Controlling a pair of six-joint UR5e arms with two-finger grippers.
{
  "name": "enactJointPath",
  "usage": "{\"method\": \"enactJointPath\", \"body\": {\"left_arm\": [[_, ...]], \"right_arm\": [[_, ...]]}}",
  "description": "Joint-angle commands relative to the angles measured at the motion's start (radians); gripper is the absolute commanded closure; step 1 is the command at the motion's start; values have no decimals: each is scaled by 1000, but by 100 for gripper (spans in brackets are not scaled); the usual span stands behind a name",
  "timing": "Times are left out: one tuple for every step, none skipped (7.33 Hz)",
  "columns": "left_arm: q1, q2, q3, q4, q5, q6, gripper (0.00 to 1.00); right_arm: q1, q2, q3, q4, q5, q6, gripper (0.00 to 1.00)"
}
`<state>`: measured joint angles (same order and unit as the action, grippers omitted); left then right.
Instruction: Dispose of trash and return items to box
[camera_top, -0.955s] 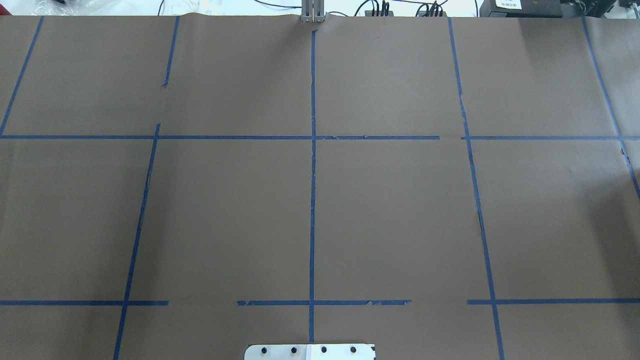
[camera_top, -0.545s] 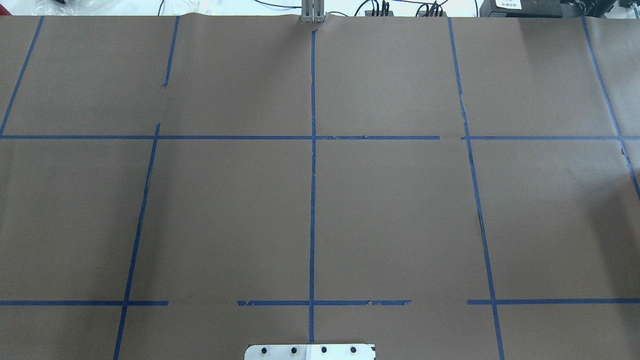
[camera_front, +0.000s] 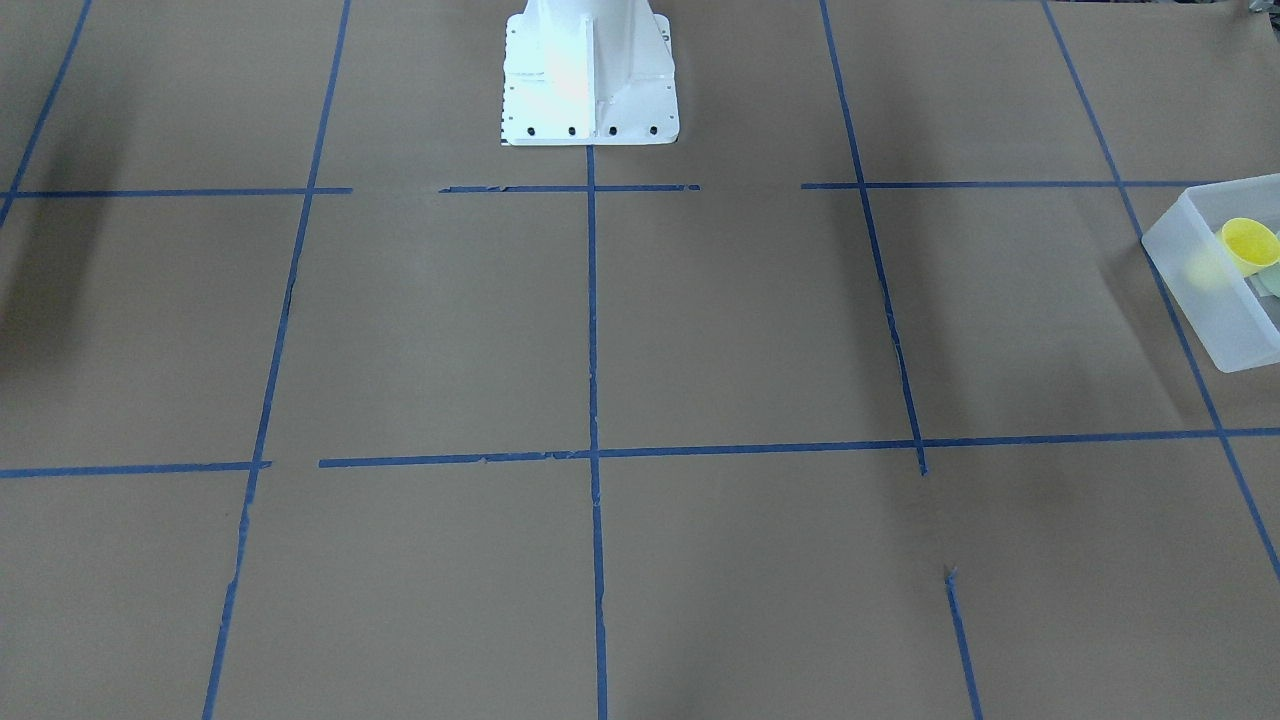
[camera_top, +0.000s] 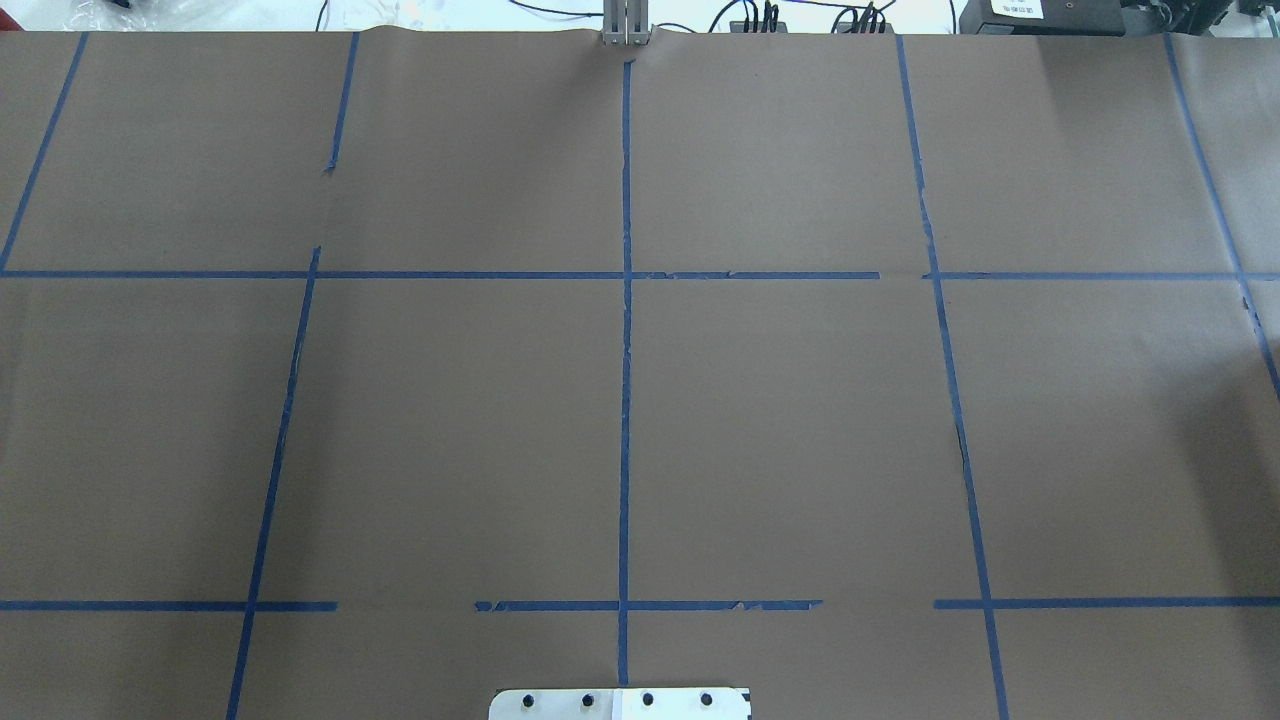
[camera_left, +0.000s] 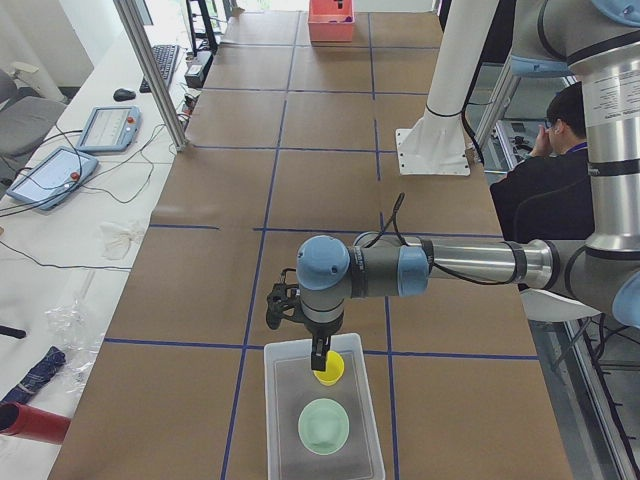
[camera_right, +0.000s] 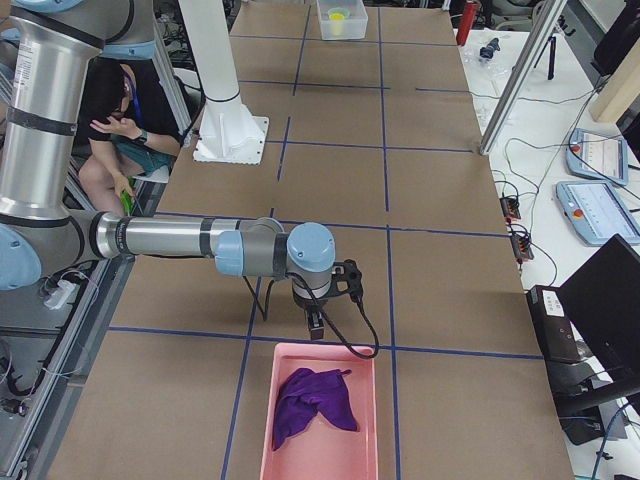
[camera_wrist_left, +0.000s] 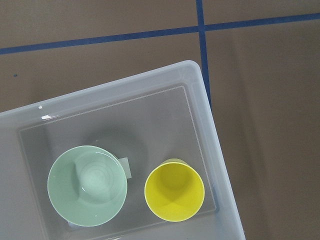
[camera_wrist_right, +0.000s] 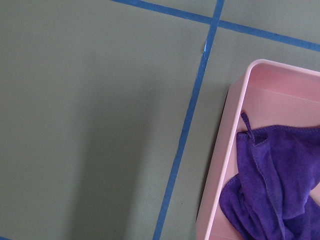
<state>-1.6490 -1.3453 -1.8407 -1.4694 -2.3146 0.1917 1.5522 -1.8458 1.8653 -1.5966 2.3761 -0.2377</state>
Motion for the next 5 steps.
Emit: {"method": "enactJointPath", "body": {"left_arm": [[0, 0, 0, 1, 0, 0, 0], [0, 0, 0, 1, 1, 0, 0], [0, 0, 0, 1, 1, 0, 0], [0, 0, 0, 0, 1, -2, 0], [0, 0, 0, 0, 1, 0, 0]], "right_arm": [[-4, -1, 0, 1, 0, 0, 0], [-6, -1, 0, 1, 0, 0, 0], [-7, -1, 0, 1, 0, 0, 0], [-9, -1, 0, 1, 0, 0, 0], [-10, -1, 0, 1, 0, 0, 0]]}}
